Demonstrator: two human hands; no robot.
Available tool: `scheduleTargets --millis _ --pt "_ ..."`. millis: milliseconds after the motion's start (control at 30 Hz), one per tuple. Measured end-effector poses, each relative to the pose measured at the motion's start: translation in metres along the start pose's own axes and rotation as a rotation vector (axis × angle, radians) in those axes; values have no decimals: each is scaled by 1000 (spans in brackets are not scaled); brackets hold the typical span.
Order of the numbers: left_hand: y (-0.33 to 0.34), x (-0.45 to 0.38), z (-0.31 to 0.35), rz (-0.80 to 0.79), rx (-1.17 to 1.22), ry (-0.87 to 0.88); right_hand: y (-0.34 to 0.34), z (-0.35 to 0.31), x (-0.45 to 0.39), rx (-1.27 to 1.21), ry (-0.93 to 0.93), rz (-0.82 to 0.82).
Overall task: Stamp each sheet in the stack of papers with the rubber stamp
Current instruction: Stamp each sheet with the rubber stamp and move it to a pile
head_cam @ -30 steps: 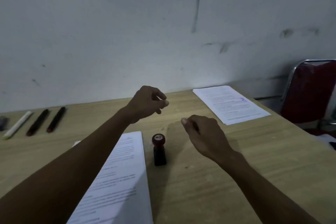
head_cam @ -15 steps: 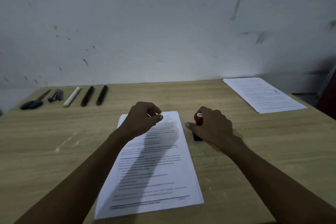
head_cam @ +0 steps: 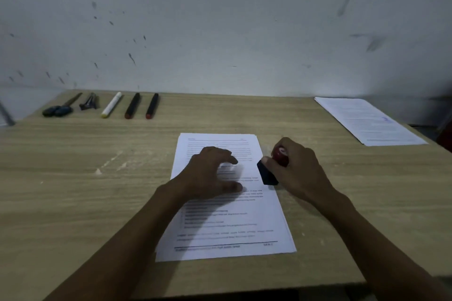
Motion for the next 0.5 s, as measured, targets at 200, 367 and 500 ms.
scheduleTargets --millis 200,367,500 --pt "15 4 -8 10 6 19 19 -5 8 112 30 -26" --pt "16 3 -9 7 4 19 24 -8 8 165 31 -28" --pt "16 4 -9 17 -1 18 28 -11 8 203 11 -48"
Point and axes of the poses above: each hand's wrist, its own x-axis away from the middle knuckle, its own y-axis out of the palm, z = x × y, the point moved 9 cm from there along -x, towards the middle knuckle, and after that the axes turned 12 degrees about -z, right-handed, at the moved point
